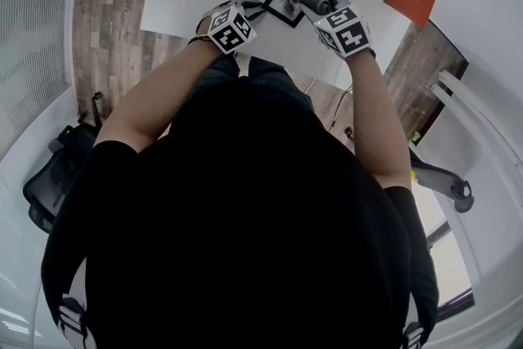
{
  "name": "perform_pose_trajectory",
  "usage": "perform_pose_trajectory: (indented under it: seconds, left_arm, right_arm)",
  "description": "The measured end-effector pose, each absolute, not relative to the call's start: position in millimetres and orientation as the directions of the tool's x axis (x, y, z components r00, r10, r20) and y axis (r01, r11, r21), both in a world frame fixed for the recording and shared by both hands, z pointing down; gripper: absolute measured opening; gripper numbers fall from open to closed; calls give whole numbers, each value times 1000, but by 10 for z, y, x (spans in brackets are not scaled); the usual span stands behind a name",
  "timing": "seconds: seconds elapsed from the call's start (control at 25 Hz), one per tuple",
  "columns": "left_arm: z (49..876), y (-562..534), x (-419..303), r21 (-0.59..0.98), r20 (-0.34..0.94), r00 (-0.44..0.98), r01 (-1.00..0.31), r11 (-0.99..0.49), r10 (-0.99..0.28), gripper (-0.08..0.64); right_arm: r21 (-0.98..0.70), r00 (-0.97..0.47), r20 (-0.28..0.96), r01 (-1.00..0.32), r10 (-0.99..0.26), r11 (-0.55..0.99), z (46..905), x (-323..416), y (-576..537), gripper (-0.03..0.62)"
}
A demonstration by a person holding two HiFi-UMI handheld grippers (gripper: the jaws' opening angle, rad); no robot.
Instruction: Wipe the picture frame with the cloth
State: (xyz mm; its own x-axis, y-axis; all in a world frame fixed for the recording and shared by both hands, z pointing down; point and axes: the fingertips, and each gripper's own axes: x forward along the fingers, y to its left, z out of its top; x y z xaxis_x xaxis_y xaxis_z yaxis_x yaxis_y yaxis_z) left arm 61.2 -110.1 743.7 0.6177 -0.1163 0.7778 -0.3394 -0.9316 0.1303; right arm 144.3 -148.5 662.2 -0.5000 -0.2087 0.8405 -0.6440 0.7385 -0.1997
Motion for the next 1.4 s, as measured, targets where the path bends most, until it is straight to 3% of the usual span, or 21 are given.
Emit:
perform_pose_trajectory:
  seconds: [0.24, 0.52, 1.4]
  left_arm:
    - [7427, -1098, 605, 129, 778, 617, -344, -930, -121, 80]
    - [7424, -1106, 611, 127, 776, 618, -344, -930, -123, 80]
    - [7402, -1107, 596, 119, 765, 631, -340, -933, -132, 80]
  right_arm:
    - [-62, -386, 871, -700, -304, 712, 6618, 1723, -1705, 120]
    - [71, -269, 905, -667, -328, 742, 6747, 1869, -1732, 118]
    - [-69, -336, 916, -671, -220, 738, 7054, 1578, -1364, 118]
